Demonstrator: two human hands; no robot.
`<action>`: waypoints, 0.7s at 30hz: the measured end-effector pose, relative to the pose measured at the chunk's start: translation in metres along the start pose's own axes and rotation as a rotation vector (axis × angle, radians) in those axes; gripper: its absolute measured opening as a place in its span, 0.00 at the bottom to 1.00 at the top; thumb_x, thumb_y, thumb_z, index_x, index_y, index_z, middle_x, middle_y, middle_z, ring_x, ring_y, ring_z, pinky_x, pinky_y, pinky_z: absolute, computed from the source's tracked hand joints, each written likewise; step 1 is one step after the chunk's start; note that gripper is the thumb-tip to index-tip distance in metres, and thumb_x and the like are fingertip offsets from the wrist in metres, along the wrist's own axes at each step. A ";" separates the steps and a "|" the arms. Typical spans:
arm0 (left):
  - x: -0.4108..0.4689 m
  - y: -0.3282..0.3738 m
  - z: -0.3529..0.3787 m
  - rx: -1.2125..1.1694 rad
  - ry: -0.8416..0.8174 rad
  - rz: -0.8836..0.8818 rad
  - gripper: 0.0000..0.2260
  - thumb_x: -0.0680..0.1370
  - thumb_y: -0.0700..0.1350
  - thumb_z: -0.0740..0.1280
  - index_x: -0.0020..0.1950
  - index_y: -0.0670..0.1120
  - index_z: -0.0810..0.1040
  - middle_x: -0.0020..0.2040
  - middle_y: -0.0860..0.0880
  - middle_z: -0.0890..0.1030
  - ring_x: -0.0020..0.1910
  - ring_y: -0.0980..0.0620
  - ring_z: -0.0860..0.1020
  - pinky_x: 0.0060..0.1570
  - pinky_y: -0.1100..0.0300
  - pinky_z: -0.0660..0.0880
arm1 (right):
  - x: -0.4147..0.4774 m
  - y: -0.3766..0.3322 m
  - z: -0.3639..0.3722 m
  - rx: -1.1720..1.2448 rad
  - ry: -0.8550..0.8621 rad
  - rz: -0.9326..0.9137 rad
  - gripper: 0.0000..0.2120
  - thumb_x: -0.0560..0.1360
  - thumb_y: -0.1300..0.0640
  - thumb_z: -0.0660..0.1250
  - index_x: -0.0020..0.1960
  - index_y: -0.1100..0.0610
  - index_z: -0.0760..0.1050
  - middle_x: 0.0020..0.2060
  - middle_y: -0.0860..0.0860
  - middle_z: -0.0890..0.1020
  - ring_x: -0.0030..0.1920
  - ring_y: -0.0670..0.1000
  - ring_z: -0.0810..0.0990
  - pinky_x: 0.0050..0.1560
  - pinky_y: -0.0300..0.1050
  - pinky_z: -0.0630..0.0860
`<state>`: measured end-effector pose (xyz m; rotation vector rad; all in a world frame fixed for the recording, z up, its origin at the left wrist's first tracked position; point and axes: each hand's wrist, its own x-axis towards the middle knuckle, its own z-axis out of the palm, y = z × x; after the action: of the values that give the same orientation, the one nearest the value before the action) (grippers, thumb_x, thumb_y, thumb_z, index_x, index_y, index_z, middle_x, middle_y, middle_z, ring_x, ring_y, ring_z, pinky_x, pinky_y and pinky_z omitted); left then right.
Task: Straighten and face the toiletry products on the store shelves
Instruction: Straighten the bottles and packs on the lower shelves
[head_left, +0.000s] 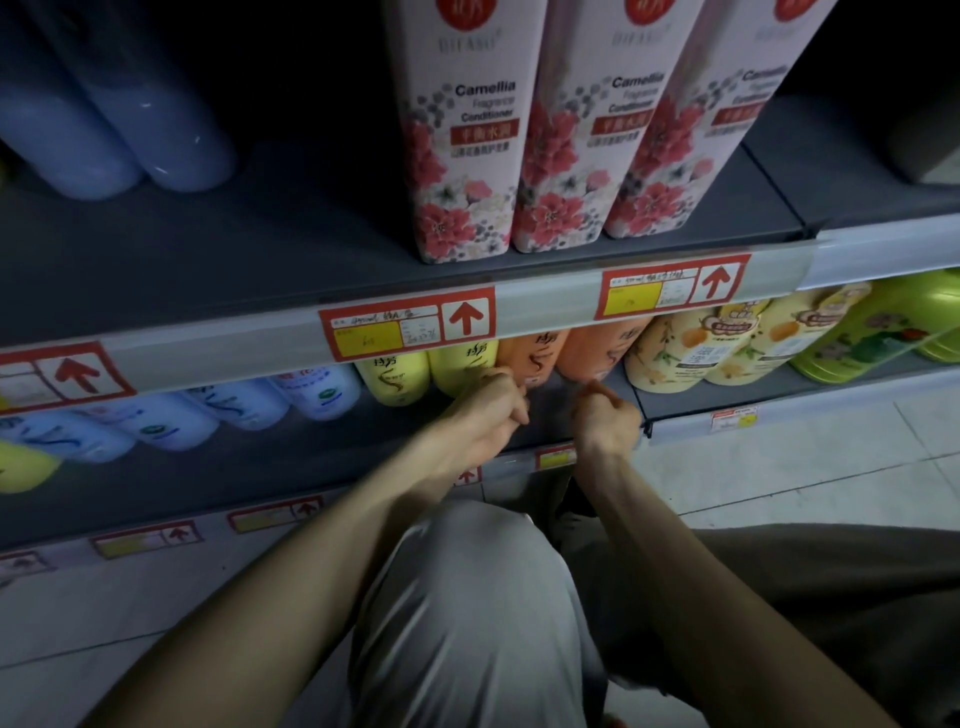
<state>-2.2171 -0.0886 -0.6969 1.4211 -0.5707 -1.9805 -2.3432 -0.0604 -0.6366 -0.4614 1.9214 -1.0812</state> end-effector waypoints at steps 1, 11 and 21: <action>-0.041 0.031 0.026 -0.015 -0.040 -0.034 0.33 0.64 0.20 0.54 0.66 0.38 0.72 0.64 0.48 0.77 0.63 0.52 0.74 0.55 0.61 0.74 | 0.003 -0.003 -0.004 0.037 0.039 -0.008 0.12 0.72 0.65 0.61 0.46 0.58 0.82 0.34 0.52 0.81 0.39 0.54 0.78 0.41 0.41 0.74; -0.036 0.046 0.085 0.121 -0.179 -0.041 0.32 0.69 0.19 0.52 0.57 0.52 0.72 0.52 0.57 0.72 0.62 0.54 0.69 0.57 0.63 0.71 | 0.022 -0.015 -0.015 -0.027 -0.100 -0.073 0.30 0.68 0.66 0.59 0.65 0.50 0.83 0.51 0.46 0.86 0.56 0.53 0.82 0.65 0.49 0.78; -0.105 0.057 0.058 0.195 -0.262 -0.064 0.21 0.81 0.25 0.49 0.67 0.38 0.74 0.70 0.40 0.75 0.63 0.55 0.78 0.60 0.68 0.72 | 0.011 -0.001 -0.027 -0.080 -0.123 0.066 0.09 0.70 0.64 0.66 0.35 0.59 0.83 0.37 0.58 0.86 0.44 0.61 0.84 0.46 0.54 0.80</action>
<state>-2.2353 -0.0557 -0.5697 1.3127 -0.8646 -2.2308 -2.3715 -0.0544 -0.6339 -0.4940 1.8629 -0.9146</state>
